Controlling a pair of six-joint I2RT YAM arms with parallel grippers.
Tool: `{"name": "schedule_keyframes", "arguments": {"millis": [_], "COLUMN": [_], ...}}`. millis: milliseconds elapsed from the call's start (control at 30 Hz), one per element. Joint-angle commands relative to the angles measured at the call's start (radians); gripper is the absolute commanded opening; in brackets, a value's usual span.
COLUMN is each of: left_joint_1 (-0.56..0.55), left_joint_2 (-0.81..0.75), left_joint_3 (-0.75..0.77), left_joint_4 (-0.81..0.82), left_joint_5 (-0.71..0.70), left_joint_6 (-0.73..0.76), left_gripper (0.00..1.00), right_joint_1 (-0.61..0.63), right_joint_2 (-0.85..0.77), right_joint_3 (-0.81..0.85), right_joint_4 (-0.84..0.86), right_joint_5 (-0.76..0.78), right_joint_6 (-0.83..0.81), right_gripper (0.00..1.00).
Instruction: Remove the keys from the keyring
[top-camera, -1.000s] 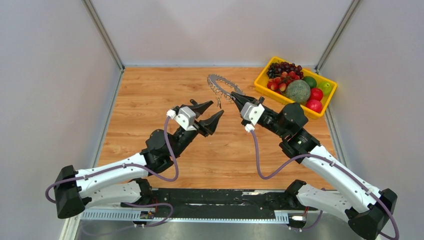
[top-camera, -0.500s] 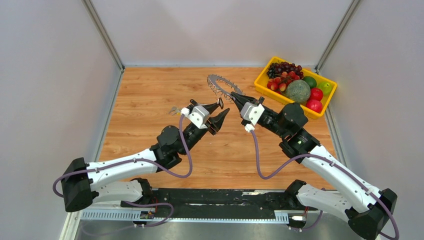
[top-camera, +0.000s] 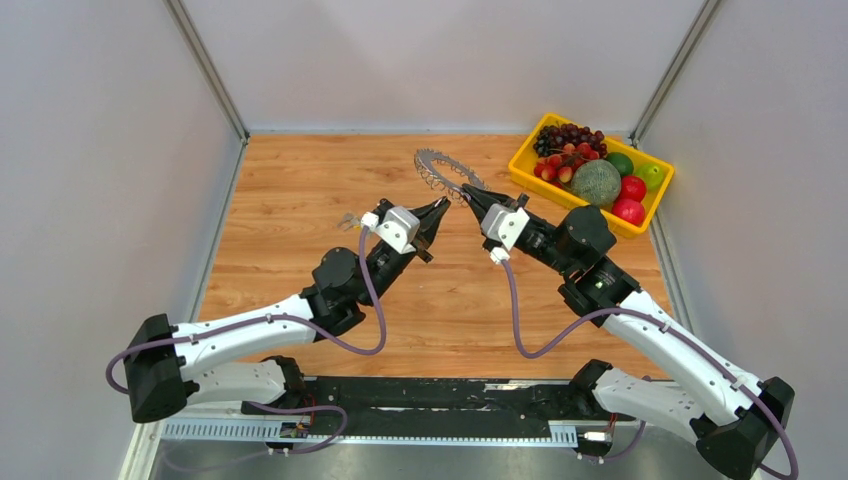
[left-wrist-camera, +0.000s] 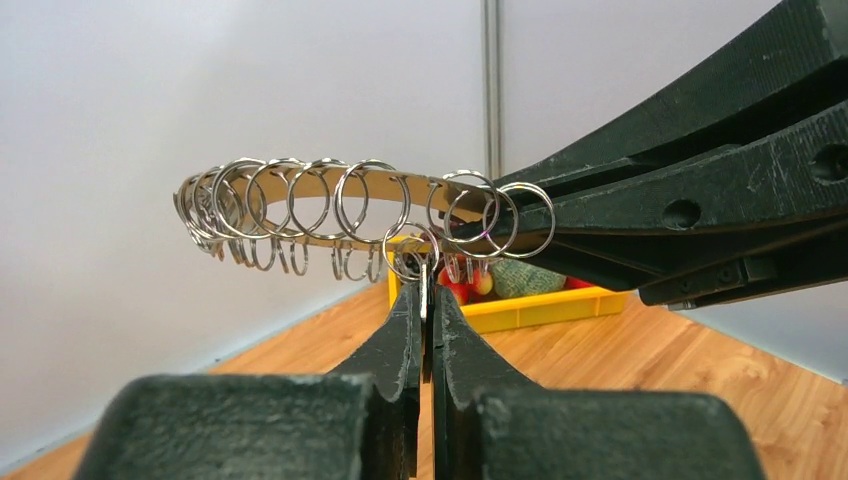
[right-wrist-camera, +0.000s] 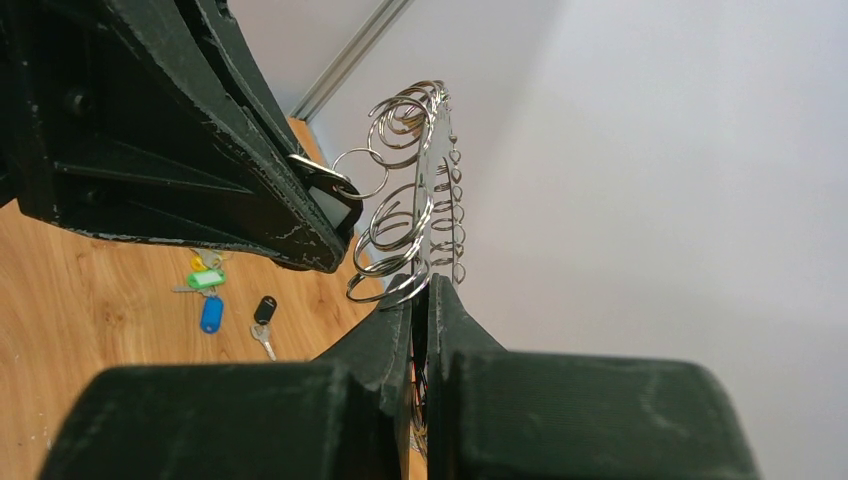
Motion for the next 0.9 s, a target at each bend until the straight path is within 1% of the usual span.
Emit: {"name": "schedule_keyframes", "arguments": {"millis": [0, 33, 67, 100, 133, 167, 200, 233, 267, 300, 333, 367, 400, 433, 467, 500, 533, 567, 600, 633, 667, 700, 733, 800, 867], "left_joint_1": [-0.004, -0.004, -0.003, -0.002, 0.006, 0.013, 0.026, 0.033, 0.046, 0.051, 0.063, 0.071, 0.096, 0.116, 0.167, 0.196, 0.255, 0.283, 0.329, 0.344, 0.362, 0.365, 0.368, 0.367, 0.367], "left_joint_2": [-0.033, -0.045, -0.057, -0.062, -0.07, -0.07, -0.063, -0.055, -0.037, -0.026, 0.0, 0.015, 0.049, 0.066, 0.102, 0.12, 0.163, 0.191, 0.246, 0.281, 0.351, 0.38, 0.414, 0.43, 0.445], "left_joint_3": [0.048, 0.065, 0.076, 0.101, 0.118, 0.168, 0.2, 0.266, 0.303, 0.371, 0.41, 0.484, 0.52, 0.591, 0.62, 0.68, 0.713, 0.778, 0.819, 0.91, 0.959, 1.035, 1.052, 1.054, 1.049], "left_joint_4": [-0.06, -0.092, -0.168, -0.209, -0.315, -0.382, -0.511, -0.583, -0.725, -0.792, -0.922, -0.982, -1.101, -1.151, -1.24, -1.28, -1.351, -1.394, -1.488, -1.541, -1.659, -1.743, -1.757, -1.757, -1.775], "left_joint_5": [-0.024, -0.015, -0.009, 0.01, 0.029, 0.082, 0.109, 0.164, 0.188, 0.229, 0.245, 0.28, 0.337, 0.384, 0.487, 0.541, 0.652, 0.707, 0.811, 0.853, 0.906, 0.918, 0.93, 0.948, 0.971], "left_joint_6": [0.009, -0.001, -0.006, -0.031, -0.047, -0.08, -0.116, -0.135, -0.163, -0.173, -0.187, -0.192, -0.203, -0.208, -0.225, -0.236, -0.252, -0.257, -0.257, -0.246, -0.214, -0.199, -0.191, -0.193, -0.186], "left_gripper": [0.0, 0.0, 0.0, 0.0, 0.0, 0.0, 0.0, 0.0, 0.0, 0.0, 0.0, 0.0, 0.0, 0.0, 0.0, 0.0, 0.0, 0.0, 0.0, 0.0, 0.0, 0.0, 0.0, 0.0, 0.0], "right_joint_1": [0.005, 0.004, 0.005, 0.005, 0.005, 0.005, 0.005, 0.004, 0.005, 0.004, 0.005, 0.005, 0.005, 0.005, 0.005, 0.005, 0.005, 0.005, 0.005, 0.006, 0.005, 0.005, 0.005, 0.005, 0.005], "right_joint_2": [-0.023, -0.026, -0.029, -0.03, -0.032, -0.035, -0.039, -0.046, -0.054, -0.063, -0.079, -0.092, -0.107, -0.122, -0.137, -0.152, -0.168, -0.183, -0.2, -0.216, -0.234, -0.253, -0.277, -0.327, -0.379], "right_joint_3": [0.035, 0.03, 0.023, 0.015, 0.003, -0.013, -0.03, -0.053, -0.075, -0.097, -0.122, -0.145, -0.168, -0.191, -0.213, -0.241, -0.254, -0.28, -0.3, -0.319, -0.338, -0.359, -0.379, -0.417, -0.446], "right_joint_4": [0.059, 0.059, 0.058, 0.059, 0.059, 0.059, 0.061, 0.064, 0.069, 0.073, 0.075, 0.076, 0.08, 0.084, 0.088, 0.092, 0.094, 0.096, 0.097, 0.097, 0.096, 0.097, 0.097, 0.094, 0.084], "right_joint_5": [0.001, 0.015, 0.031, 0.05, 0.061, 0.065, 0.065, 0.067, 0.072, 0.078, 0.081, 0.081, 0.081, 0.082, 0.081, 0.081, 0.081, 0.08, 0.08, 0.08, 0.082, 0.085, 0.093, 0.115, 0.142], "right_joint_6": [0.03, 0.045, 0.085, 0.125, 0.165, 0.206, 0.243, 0.279, 0.319, 0.355, 0.391, 0.421, 0.453, 0.485, 0.513, 0.543, 0.57, 0.599, 0.624, 0.645, 0.662, 0.68, 0.688, 0.702, 0.71], "right_gripper": [0.0, 0.0, 0.0, 0.0, 0.0, 0.0, 0.0, 0.0, 0.0, 0.0, 0.0, 0.0, 0.0, 0.0, 0.0, 0.04, 0.13, 0.23, 0.32, 0.4, 0.47, 0.54, 0.59, 0.66, 0.71]}}
